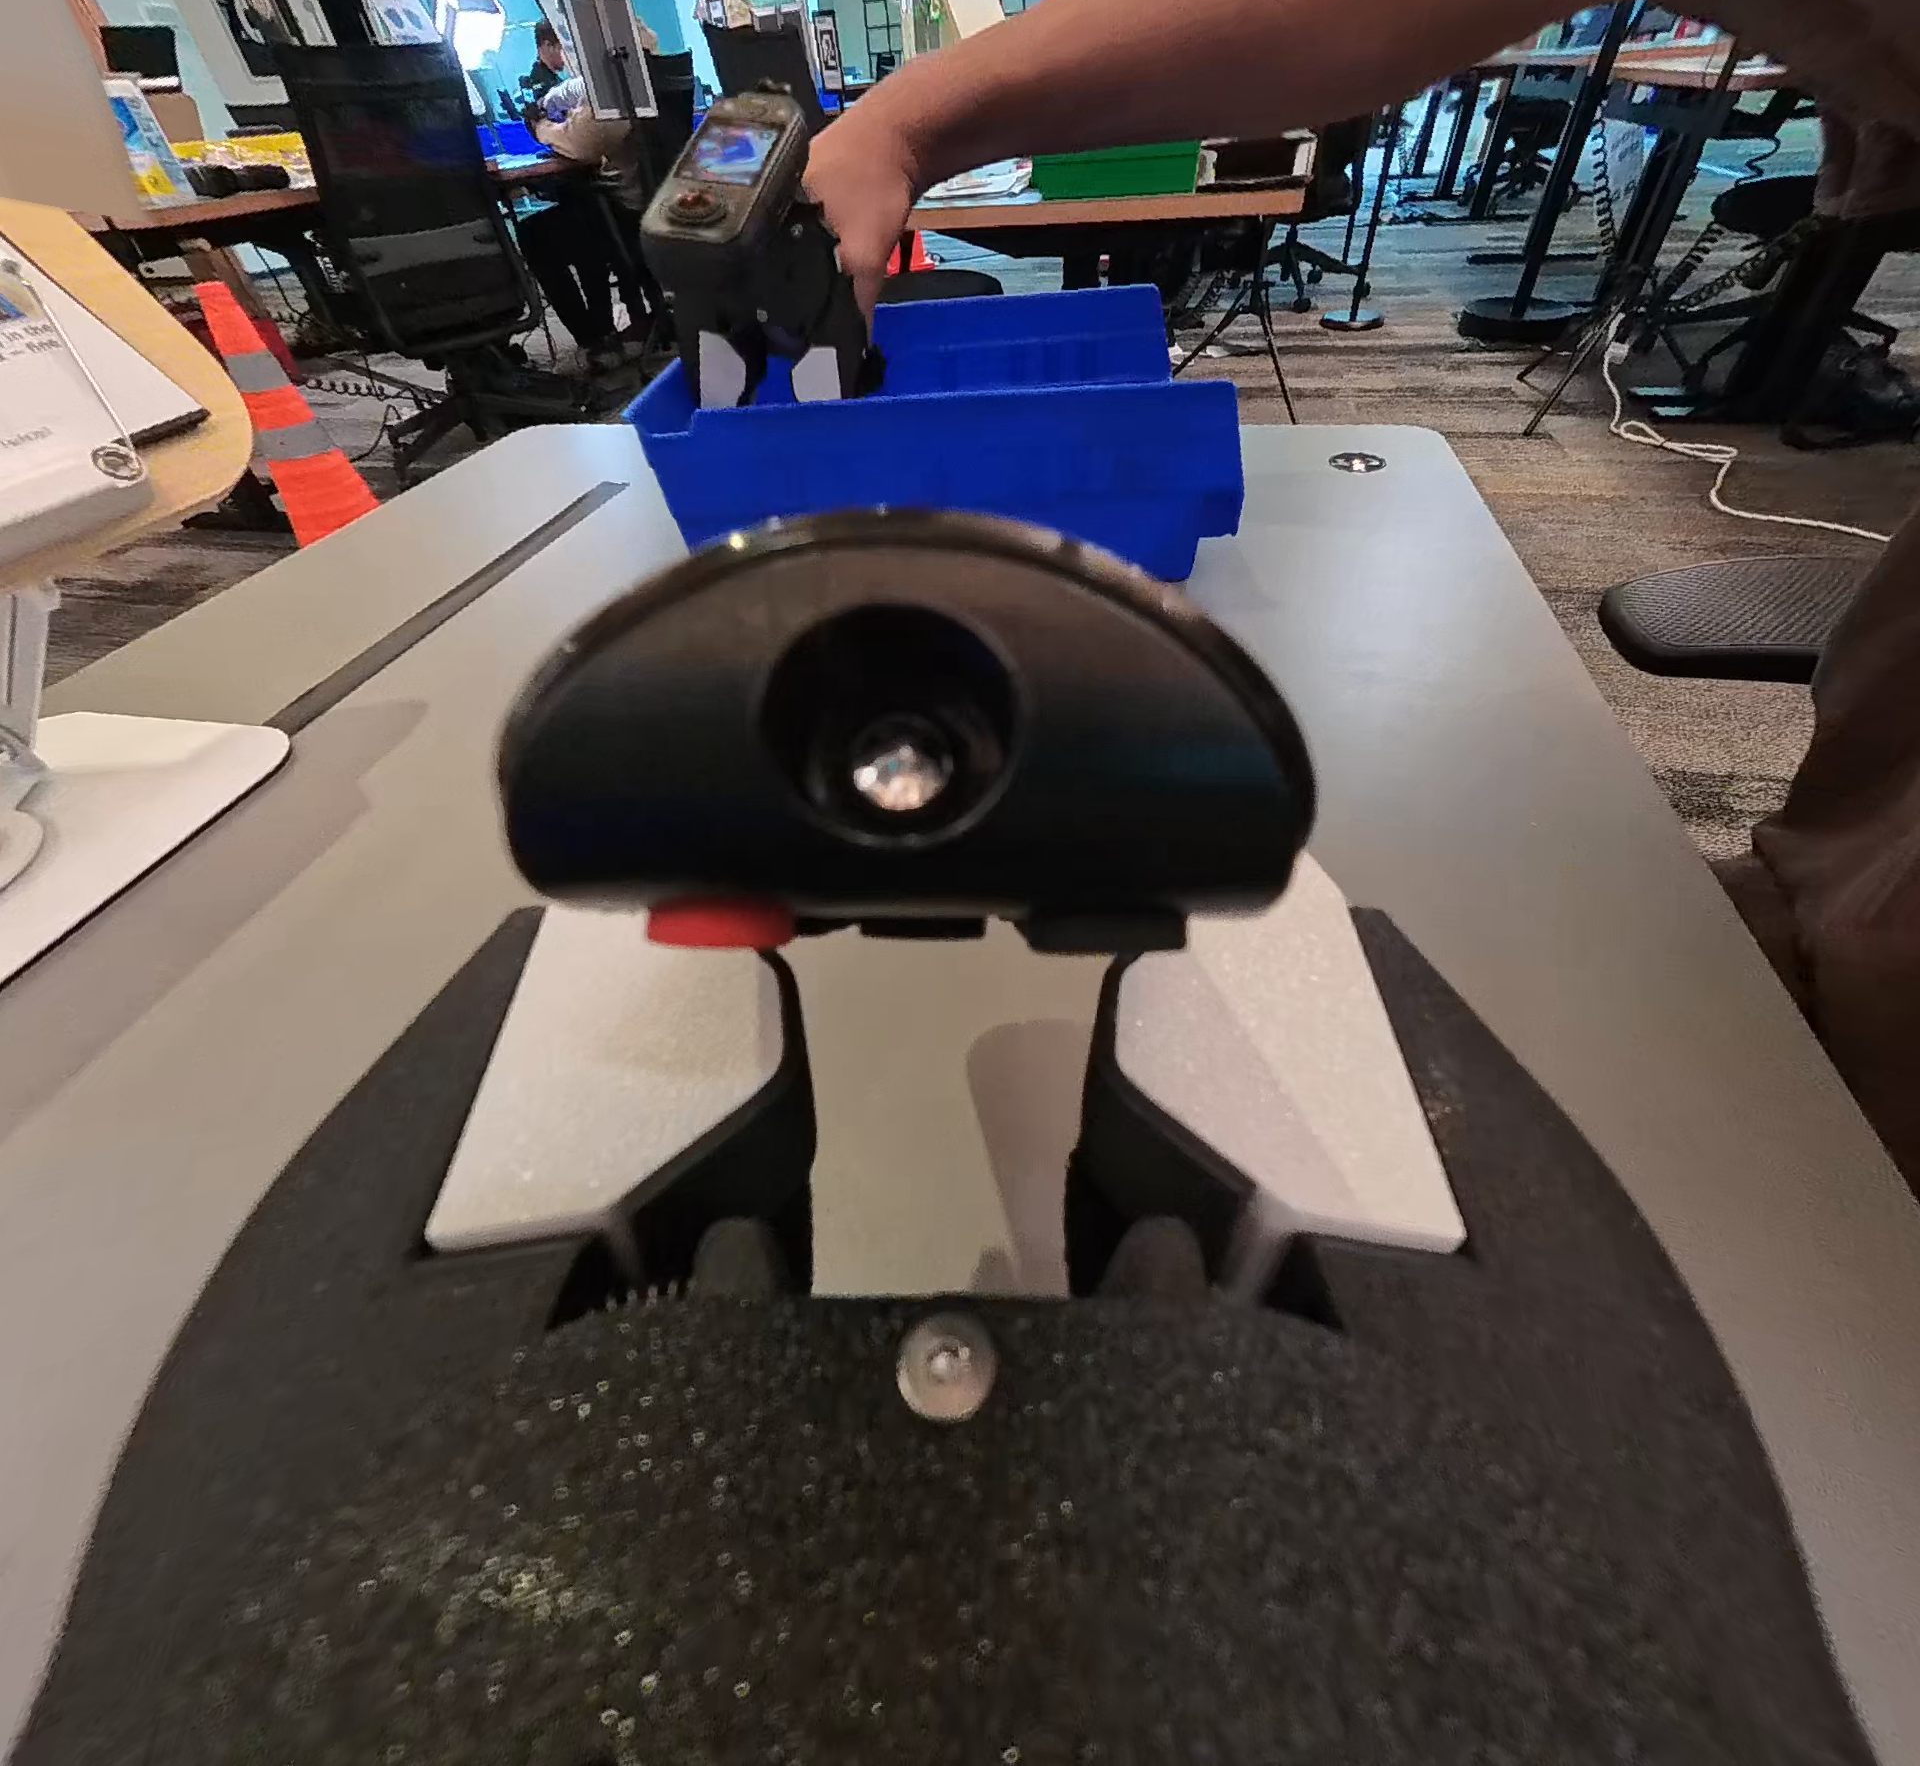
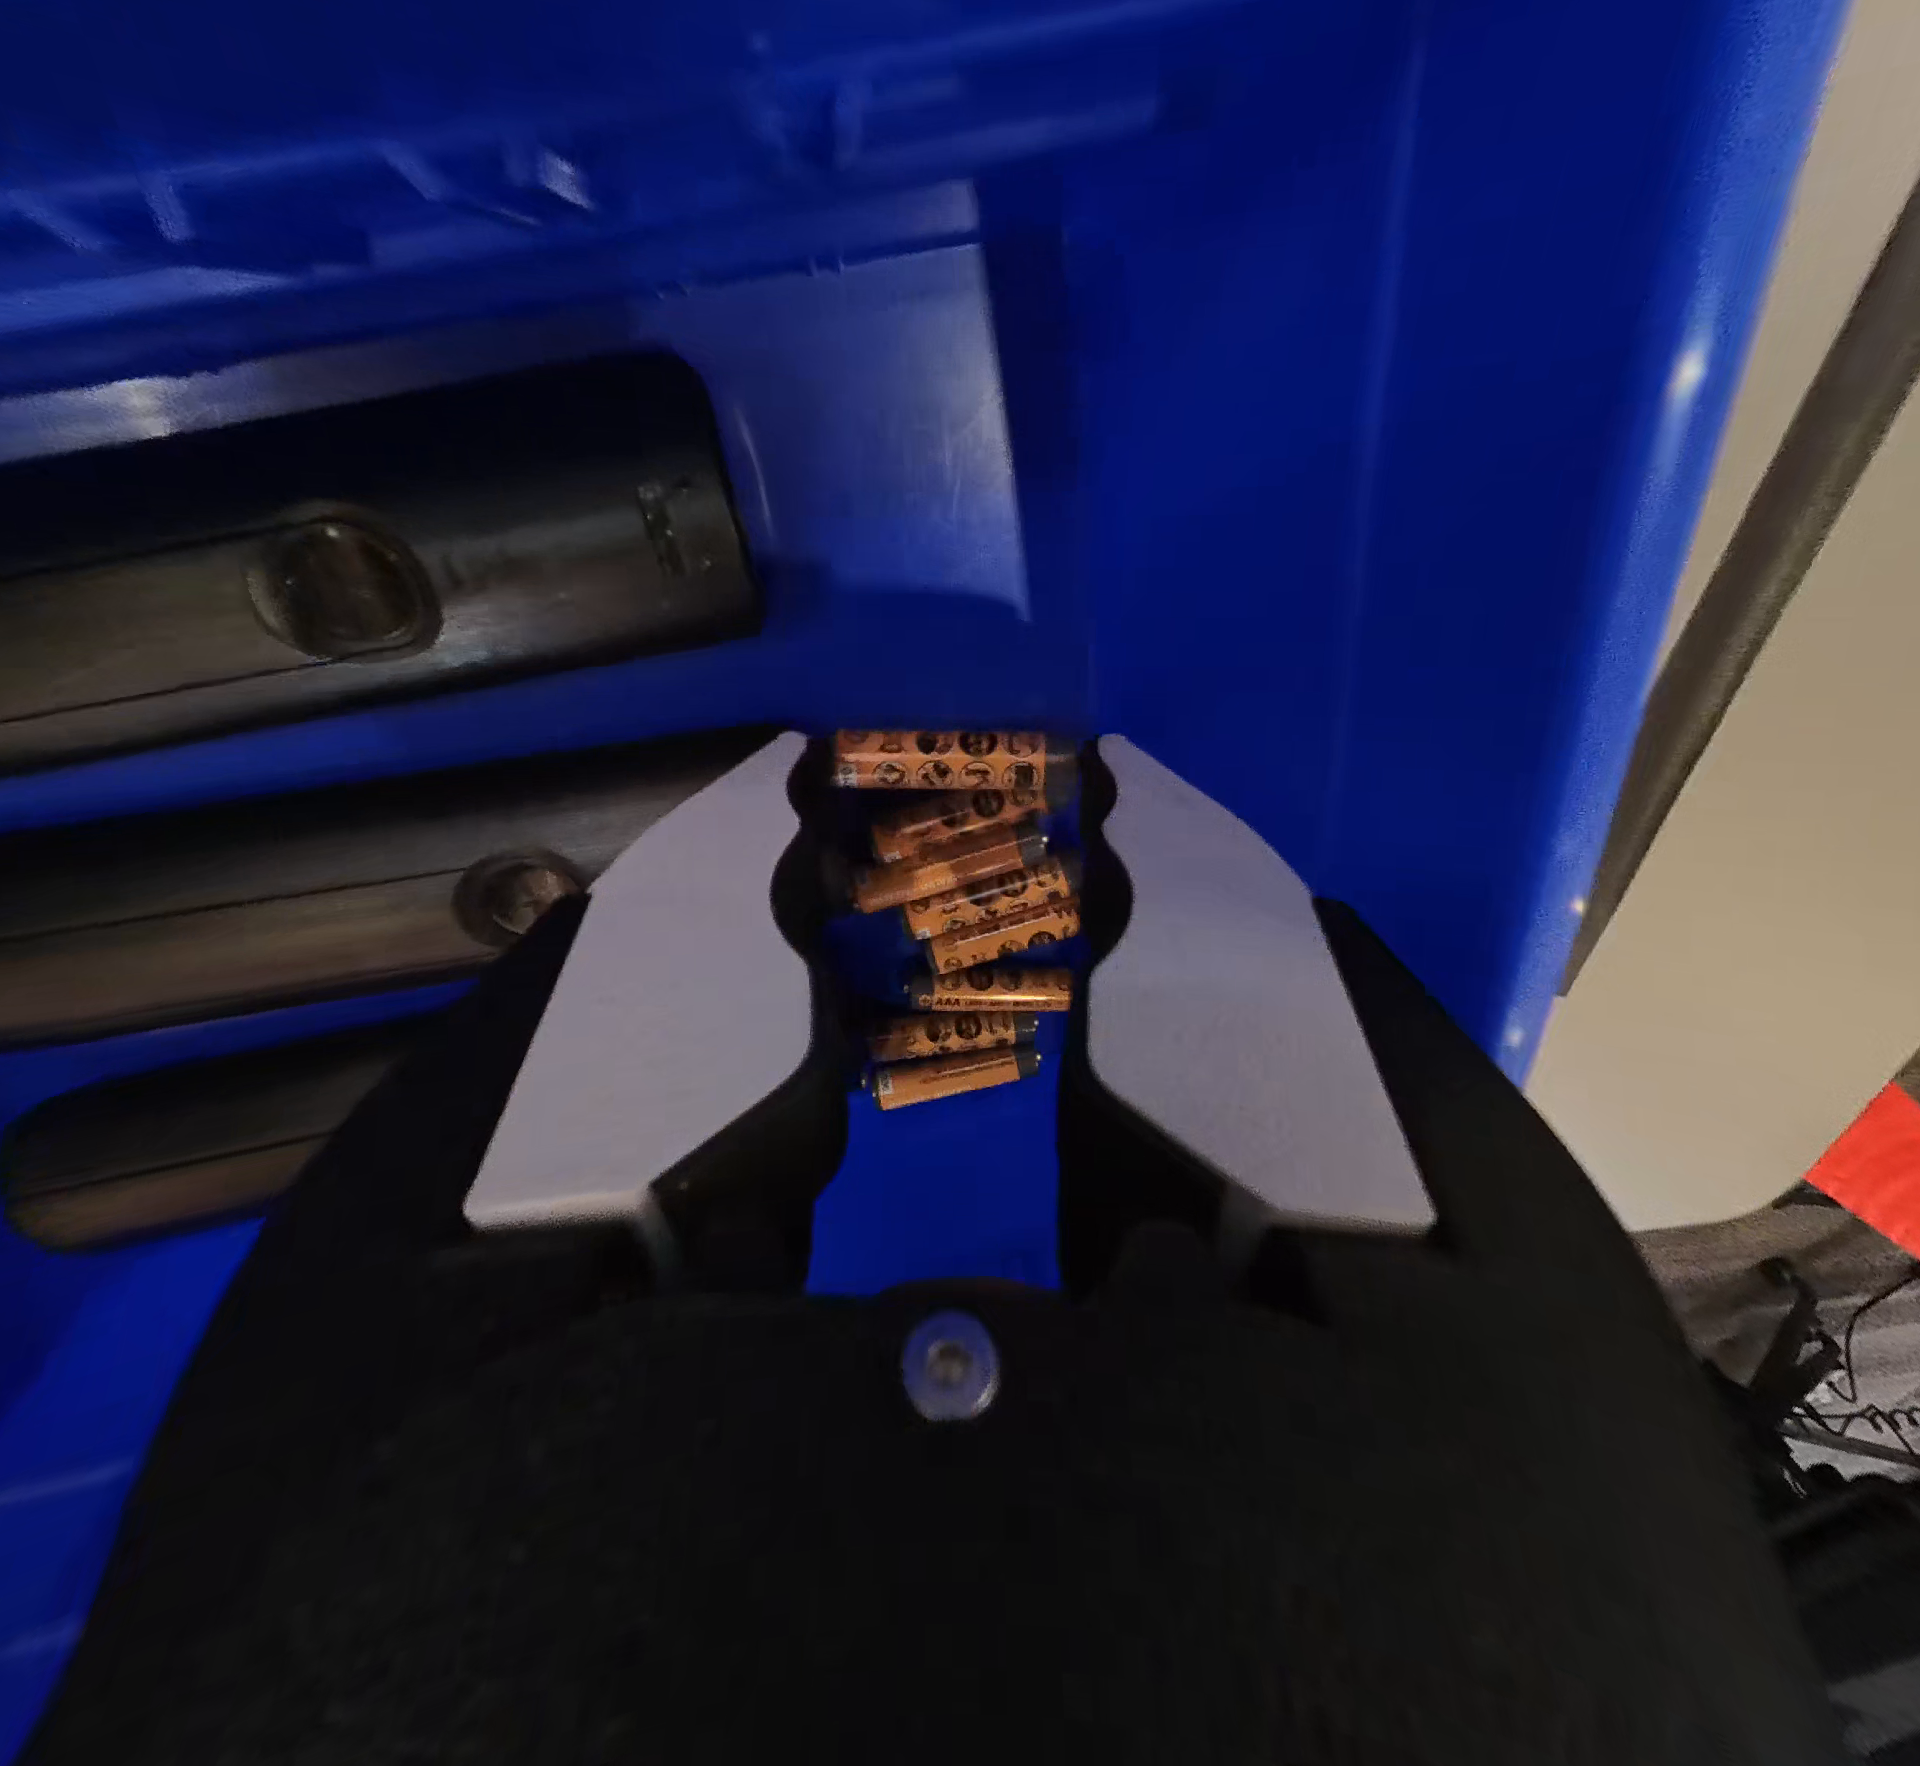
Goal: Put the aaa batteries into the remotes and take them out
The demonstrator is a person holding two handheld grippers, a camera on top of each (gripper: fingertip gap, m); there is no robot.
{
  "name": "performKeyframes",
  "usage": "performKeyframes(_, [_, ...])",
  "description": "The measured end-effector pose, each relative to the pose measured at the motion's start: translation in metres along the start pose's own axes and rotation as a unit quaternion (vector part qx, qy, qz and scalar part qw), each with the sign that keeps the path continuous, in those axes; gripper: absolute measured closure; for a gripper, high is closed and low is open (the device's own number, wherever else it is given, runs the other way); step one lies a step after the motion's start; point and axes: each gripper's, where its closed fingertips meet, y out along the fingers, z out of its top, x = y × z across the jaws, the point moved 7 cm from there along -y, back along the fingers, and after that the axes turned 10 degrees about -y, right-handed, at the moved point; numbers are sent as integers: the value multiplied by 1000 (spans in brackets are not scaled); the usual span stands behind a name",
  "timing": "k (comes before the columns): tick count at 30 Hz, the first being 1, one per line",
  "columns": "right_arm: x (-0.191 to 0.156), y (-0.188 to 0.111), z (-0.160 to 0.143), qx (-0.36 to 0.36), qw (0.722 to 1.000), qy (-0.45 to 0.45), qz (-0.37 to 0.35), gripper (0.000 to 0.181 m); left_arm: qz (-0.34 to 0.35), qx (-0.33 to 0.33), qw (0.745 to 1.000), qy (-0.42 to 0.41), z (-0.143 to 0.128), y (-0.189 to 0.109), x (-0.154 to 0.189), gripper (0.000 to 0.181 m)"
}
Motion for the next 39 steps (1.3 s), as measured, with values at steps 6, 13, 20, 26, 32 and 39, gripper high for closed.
performKeyframes(6, [-1, -2, -13, -4, 1000, 23, -13, 133, -7, -4, 1000, -8, -3, 4, 0, 120])
performKeyframes(13, [-28, -96, 17, 17, 971, 169, -165, 127, -5, 2, 1000, -10, -1, 2, 1, 120])
performKeyframes(20, [-133, -89, 186, 222, 880, 384, -169, 142, 4, 6, 1000, -24, -2, -1, -6, 120])
performKeyframes(26, [-164, -5, 195, 177, 792, 568, -136, 139, -6, 21, 999, -42, 1, -6, -8, 120])
performKeyframes(32, [-166, 5, 173, 255, 700, 651, -146, 148, -16, 31, 998, -45, 6, -9, -5, 120])
performKeyframes(39, [-163, 17, 174, 174, 734, 626, -197, 175, -24, 31, 998, -50, 5, -8, -4, 120])
